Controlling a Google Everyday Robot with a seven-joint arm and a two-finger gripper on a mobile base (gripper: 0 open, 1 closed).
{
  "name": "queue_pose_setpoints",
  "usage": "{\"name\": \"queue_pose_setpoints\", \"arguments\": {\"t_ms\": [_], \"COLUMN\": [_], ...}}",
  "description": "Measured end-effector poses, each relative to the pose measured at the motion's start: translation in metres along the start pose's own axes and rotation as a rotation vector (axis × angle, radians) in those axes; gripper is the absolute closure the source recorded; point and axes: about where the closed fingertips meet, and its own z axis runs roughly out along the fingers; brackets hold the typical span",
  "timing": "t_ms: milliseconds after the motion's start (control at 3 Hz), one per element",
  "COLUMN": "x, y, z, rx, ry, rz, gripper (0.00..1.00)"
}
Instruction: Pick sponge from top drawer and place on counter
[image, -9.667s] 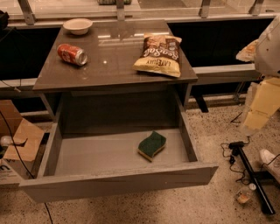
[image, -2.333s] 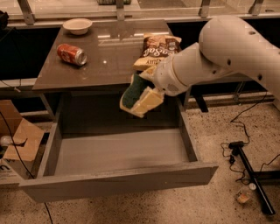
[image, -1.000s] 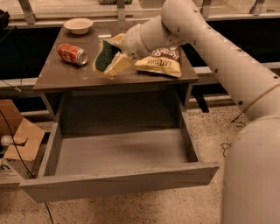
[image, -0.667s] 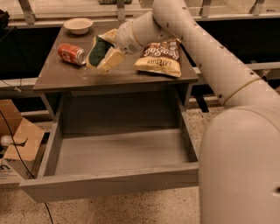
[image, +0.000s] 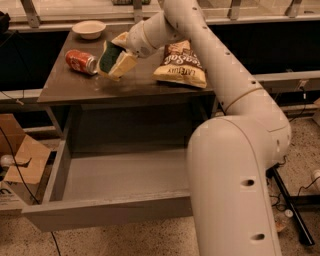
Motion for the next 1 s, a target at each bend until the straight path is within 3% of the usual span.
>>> {"name": "queue_pose_setpoints", "arguments": {"t_ms": [333,667,1000], "x": [0.0256,0.0269,0.0269], "y": [-0.0092,-0.0126,-0.0126], "z": [0.0107,0.0091,0.0091], "rx": [-0.012,-0.005,-0.005], "ry": [0.043,0.044,0.044], "rz": [0.024,0.023,0.023], "gripper": [0.56,0.25,0.03]}}
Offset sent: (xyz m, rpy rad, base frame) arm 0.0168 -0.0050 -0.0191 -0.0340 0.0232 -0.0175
